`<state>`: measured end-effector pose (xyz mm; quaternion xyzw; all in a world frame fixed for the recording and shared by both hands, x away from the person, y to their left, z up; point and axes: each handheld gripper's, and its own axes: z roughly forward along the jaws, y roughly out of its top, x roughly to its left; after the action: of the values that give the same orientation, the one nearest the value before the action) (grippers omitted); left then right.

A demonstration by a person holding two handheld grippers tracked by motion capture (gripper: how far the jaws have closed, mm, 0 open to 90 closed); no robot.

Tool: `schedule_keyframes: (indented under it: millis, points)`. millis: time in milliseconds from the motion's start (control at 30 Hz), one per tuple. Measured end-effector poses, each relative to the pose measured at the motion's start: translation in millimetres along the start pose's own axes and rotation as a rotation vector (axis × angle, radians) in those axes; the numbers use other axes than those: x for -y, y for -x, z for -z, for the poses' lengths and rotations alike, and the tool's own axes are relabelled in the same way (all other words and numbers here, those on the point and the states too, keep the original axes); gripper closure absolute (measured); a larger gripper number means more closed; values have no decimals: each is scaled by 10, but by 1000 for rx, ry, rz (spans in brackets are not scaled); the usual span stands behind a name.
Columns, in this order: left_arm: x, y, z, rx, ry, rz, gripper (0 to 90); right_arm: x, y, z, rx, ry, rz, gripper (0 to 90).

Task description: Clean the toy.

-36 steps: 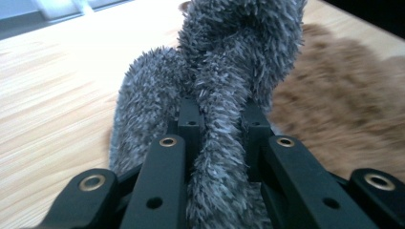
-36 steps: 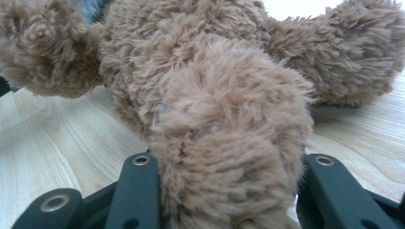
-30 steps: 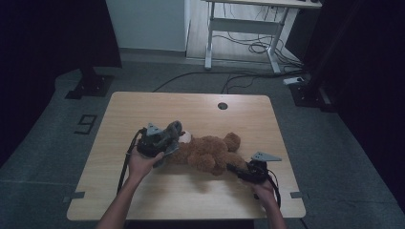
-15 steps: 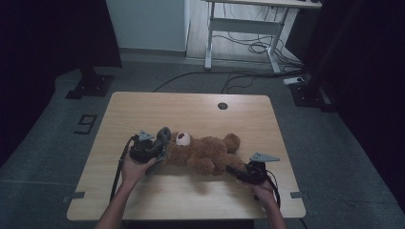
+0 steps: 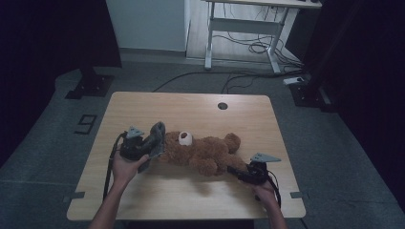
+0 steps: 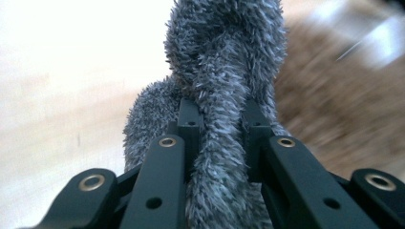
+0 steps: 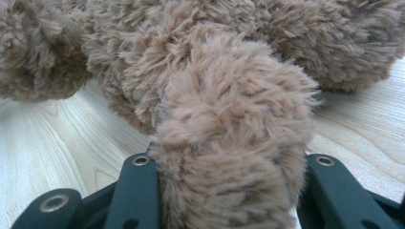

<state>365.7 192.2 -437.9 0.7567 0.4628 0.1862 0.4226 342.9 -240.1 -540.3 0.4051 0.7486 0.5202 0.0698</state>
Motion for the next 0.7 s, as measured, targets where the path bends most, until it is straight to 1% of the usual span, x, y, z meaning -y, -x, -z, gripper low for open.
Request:
schedule_keyframes:
  millis: [67,133,200,233,267,300,333,367,433,500,567,600,667,700]
  points:
    - [-135,108,34,36,27,-22,750,0,-3,0,1,1,-1,571]
    - [-247,226,1,54,33,-51,747,1,-7,1,2,1,1,569]
    - [-319,323,-102,64,11,-74,744,0,-9,3,2,3,1,568]
    - [-336,352,-174,73,-11,-77,743,0,-9,6,2,3,2,567]
    - [-339,371,-255,82,-35,-70,742,0,-8,9,1,5,4,566]
    - [-325,382,-331,93,-57,-61,742,-1,-7,14,0,5,6,564]
    - [-298,390,-392,92,-65,-56,744,-2,-8,18,-1,6,7,559]
    - [-267,389,-433,81,-68,-51,747,-4,-11,23,-4,8,7,550]
    - [-199,344,-468,91,-67,-25,751,-20,-20,40,2,14,11,506]
    - [-128,310,-451,105,-58,-7,754,-53,-27,64,3,23,3,448]
    - [-58,303,-416,114,-48,-5,756,-98,-45,104,-4,32,-3,396]
    - [-15,305,-397,121,-41,-2,757,-112,-51,122,-6,35,0,382]
    - [40,308,-374,127,-31,1,758,-154,-67,175,-5,53,-1,351]
    - [70,306,-363,132,-26,5,759,-176,-76,204,-12,68,-4,339]
